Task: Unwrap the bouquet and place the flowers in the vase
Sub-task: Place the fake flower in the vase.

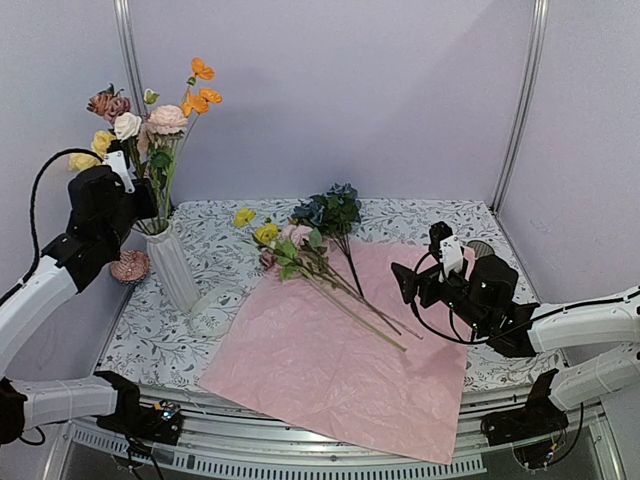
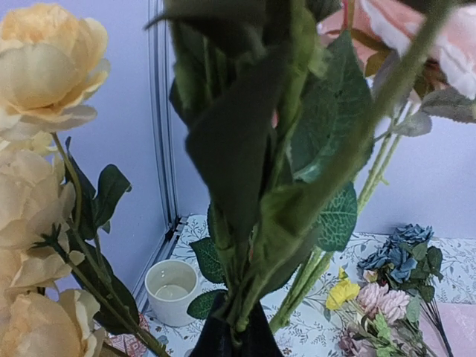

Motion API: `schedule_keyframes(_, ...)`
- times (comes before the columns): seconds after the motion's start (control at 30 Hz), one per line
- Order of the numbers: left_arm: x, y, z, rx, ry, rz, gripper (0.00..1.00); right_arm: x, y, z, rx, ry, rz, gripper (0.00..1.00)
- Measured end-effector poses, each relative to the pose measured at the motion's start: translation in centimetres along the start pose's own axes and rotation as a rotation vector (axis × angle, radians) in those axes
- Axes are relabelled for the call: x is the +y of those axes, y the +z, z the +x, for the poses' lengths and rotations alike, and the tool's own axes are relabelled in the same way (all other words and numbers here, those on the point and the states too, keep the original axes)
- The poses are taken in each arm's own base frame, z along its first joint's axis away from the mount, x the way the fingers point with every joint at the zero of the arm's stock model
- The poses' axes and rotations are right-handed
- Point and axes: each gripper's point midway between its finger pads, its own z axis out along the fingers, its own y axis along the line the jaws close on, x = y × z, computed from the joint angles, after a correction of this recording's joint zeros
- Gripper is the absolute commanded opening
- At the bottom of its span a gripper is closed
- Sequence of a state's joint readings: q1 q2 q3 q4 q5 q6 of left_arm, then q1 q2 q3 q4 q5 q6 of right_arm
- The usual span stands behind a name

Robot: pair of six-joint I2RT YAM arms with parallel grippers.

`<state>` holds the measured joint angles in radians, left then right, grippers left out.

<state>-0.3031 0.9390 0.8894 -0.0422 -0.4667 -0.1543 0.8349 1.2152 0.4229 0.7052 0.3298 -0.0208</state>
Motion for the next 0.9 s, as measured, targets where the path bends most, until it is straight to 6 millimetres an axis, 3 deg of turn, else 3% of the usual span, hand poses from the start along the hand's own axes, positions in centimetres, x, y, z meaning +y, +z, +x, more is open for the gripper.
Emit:
schedule_keyframes(0.3,0.8,1.5,1.0,0.080,-0.032,-0.045,0.02,0.1,0.1,0.2,0.005,-0.002,-0.003,0.99)
schedule_keyframes(0.33,0.8,1.5,1.1,0.086,-0.036,-0.047,0.05,0.1,0.1,0.2,0.005,-0.002,-0.003,0.99)
schedule_keyframes(0.4,0.9,1.5,1.2,0.094,-0.045,-0.051,0.28,0.1,0.1,0.2,0.005,-0.002,-0.003,0.99)
schedule_keyframes(0.47,1.0,1.5,1.4,0.103,-0.057,-0.056,0.41,0.1,0.1,0.2,0.005,-0.002,-0.002,0.99)
schedule_keyframes(0.67,1.4,1.3,2.0,0.141,-0.078,-0.069,0.49,0.1,0.1,0.2,0.005,-0.004,-0.003,0.99)
schedule_keyframes(0.9,1.5,0.4,0.7,0.137,-0.116,-0.065,0.51,0.1,0.1,0.2,0.005,-0.004,-0.003,0.99)
